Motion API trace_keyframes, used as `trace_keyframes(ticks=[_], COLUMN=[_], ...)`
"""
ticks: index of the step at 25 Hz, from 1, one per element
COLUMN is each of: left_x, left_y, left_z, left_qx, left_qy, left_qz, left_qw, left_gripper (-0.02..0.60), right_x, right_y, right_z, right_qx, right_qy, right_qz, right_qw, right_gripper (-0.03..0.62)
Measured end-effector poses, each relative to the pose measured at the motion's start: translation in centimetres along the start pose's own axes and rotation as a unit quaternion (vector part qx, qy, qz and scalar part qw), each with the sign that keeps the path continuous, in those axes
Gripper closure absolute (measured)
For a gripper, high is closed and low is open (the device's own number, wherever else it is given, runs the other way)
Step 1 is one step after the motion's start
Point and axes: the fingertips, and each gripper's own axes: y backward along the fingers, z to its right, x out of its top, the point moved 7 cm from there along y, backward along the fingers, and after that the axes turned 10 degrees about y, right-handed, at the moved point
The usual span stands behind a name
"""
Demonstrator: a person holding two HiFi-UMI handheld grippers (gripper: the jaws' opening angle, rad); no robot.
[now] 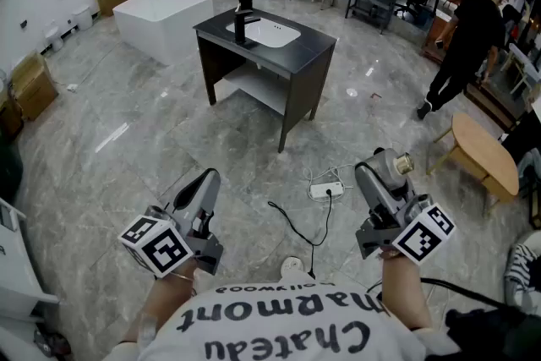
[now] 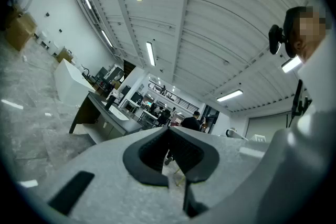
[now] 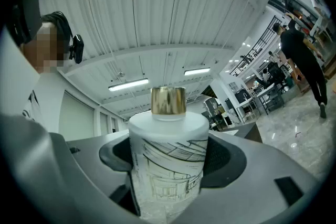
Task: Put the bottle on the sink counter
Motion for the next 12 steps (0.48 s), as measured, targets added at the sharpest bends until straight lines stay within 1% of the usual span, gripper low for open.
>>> trace_keyframes(ticks=[3, 6, 12], left_x=[0.2, 0.4, 0.8], left_y=[0.4, 0.4, -1.3], left_z=[0.0, -0.5, -2.5], left_qx=[-0.006, -0.003, 0.003], left_qy=[0.001, 0.004, 0.011], left_qz=[0.001, 0.001, -0.002], left_qw=[1.0000, 1.0000, 0.9999], left_gripper=[0.566, 0.566, 0.566], right_x=[-0.1, -0.4, -1.5], right_y=[-0.2, -0.6, -3.0], right_z=[-0.4, -0.2, 1.7], right_qx=[-0.001, -0.003, -0.002], right_qy=[0.000, -0.004, -0.022], right_qz=[-0.003, -0.005, -0.005], right_qw=[1.000, 1.000, 1.000], right_gripper=[0.252, 0.252, 0.252])
